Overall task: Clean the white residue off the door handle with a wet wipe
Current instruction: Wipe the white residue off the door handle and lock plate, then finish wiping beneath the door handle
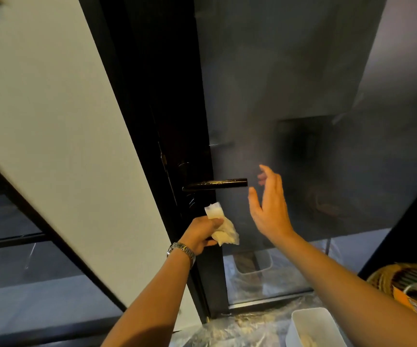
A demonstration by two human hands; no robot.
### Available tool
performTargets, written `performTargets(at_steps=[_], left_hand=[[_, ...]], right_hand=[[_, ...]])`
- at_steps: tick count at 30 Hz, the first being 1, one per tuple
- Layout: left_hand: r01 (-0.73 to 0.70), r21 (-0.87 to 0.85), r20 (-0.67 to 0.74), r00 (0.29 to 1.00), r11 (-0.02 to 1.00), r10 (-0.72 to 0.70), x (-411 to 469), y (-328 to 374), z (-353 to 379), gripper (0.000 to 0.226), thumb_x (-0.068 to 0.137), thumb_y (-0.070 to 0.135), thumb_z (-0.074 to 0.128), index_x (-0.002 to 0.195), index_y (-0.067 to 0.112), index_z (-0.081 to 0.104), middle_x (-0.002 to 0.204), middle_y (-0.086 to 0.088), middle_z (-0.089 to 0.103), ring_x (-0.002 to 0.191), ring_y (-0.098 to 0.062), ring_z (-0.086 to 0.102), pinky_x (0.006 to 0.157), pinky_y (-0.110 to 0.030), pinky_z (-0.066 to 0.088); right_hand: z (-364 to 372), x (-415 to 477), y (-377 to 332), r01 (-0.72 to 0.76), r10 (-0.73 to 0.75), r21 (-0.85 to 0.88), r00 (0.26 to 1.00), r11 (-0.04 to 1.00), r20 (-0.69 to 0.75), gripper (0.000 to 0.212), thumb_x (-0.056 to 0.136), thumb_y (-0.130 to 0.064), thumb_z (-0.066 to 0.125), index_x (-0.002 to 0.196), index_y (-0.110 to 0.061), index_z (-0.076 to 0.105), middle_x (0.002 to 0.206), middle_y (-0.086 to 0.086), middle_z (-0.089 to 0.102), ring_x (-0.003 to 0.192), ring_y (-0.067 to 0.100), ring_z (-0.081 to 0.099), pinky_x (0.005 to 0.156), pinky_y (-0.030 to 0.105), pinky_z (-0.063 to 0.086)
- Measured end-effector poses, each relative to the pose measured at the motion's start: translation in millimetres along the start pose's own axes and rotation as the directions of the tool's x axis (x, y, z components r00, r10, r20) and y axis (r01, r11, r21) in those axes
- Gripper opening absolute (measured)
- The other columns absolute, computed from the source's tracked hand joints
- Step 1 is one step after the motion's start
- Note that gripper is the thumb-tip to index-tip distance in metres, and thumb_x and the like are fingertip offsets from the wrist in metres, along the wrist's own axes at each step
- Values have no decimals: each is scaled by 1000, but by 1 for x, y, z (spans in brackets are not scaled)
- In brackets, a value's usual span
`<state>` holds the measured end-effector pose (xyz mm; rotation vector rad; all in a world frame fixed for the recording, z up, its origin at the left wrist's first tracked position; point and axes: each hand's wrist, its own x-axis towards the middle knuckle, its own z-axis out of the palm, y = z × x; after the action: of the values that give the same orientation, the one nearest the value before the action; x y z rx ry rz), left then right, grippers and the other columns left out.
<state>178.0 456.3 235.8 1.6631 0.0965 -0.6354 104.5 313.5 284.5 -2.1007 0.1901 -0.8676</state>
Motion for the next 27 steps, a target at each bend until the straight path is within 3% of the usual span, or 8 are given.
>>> performTargets(at_steps=[3, 6, 8, 11, 13, 17, 24, 27], left_hand=[[-47, 32, 92, 995, 998, 44, -1, 4, 19, 19, 87, 19, 60, 104, 12, 57, 90, -5, 65, 84, -17, 63, 71, -29, 54], [-63, 34, 182, 982, 997, 55, -6, 12, 39, 13, 83, 17, 65, 94, 15, 59, 91, -6, 66, 81, -17, 65, 66, -26, 57], [-79, 66, 238, 969, 995, 62, -6, 17, 57, 24, 79, 15, 69, 101, 10, 60, 98, -9, 67, 86, -20, 66, 68, -28, 58], [-106, 117, 274, 959, 987, 71, -7, 24, 88, 45, 72, 16, 76, 111, 4, 59, 108, -15, 67, 96, -27, 66, 77, -35, 58], [-123, 135, 285, 955, 983, 80, -8, 26, 106, 47, 71, 17, 77, 112, 5, 59, 109, -15, 66, 98, -28, 66, 81, -37, 57], [-135, 100, 326, 940, 986, 96, -14, 21, 151, 36, 76, 11, 72, 109, 4, 61, 107, -17, 67, 93, -28, 67, 77, -34, 58], [-156, 256, 345, 937, 954, 60, -28, -13, 217, 26, 79, 15, 70, 102, 5, 67, 87, -9, 67, 68, -13, 61, 62, -22, 53], [-133, 304, 325, 945, 943, 29, -30, -31, 244, 22, 79, 19, 71, 93, 4, 68, 70, -3, 63, 56, -9, 53, 51, -19, 44]], right_hand=[[-10, -15, 30, -235, 237, -30, 965, 972, 115, 60, 82, -9, 63, 135, -12, 34, 124, 7, 43, 113, 19, 48, 93, 34, 46], [-20, -27, 52, -361, 396, -161, 835, 918, 383, 67, 79, -18, 70, 137, -12, 36, 136, 10, 40, 126, 25, 43, 99, 33, 40], [-32, -29, 60, -434, 463, -176, 751, 884, 471, 67, 75, -28, 74, 133, -13, 42, 133, 8, 47, 120, 23, 48, 90, 27, 42], [-58, -27, 69, -454, 476, -171, 737, 874, 479, 45, 72, -33, 76, 107, -8, 61, 101, 5, 64, 90, 19, 59, 67, 23, 44], [-78, -25, 76, -425, 471, -205, 763, 882, 444, 25, 79, -27, 70, 85, -4, 63, 76, 5, 60, 75, 19, 55, 56, 20, 39], [-125, -27, 101, -444, 526, -284, 751, 850, 399, 30, 84, -23, 65, 60, -16, 49, 64, 3, 50, 66, 17, 46, 50, 21, 32], [-190, -57, 156, -480, 595, -353, 673, 803, 439, 23, 81, -13, 67, 64, -17, 51, 64, -1, 51, 62, 12, 48, 48, 13, 33], [-211, -72, 180, -527, 628, -342, 638, 778, 445, 11, 80, -15, 68, 77, -9, 60, 74, 7, 55, 72, 16, 50, 57, 23, 37]])
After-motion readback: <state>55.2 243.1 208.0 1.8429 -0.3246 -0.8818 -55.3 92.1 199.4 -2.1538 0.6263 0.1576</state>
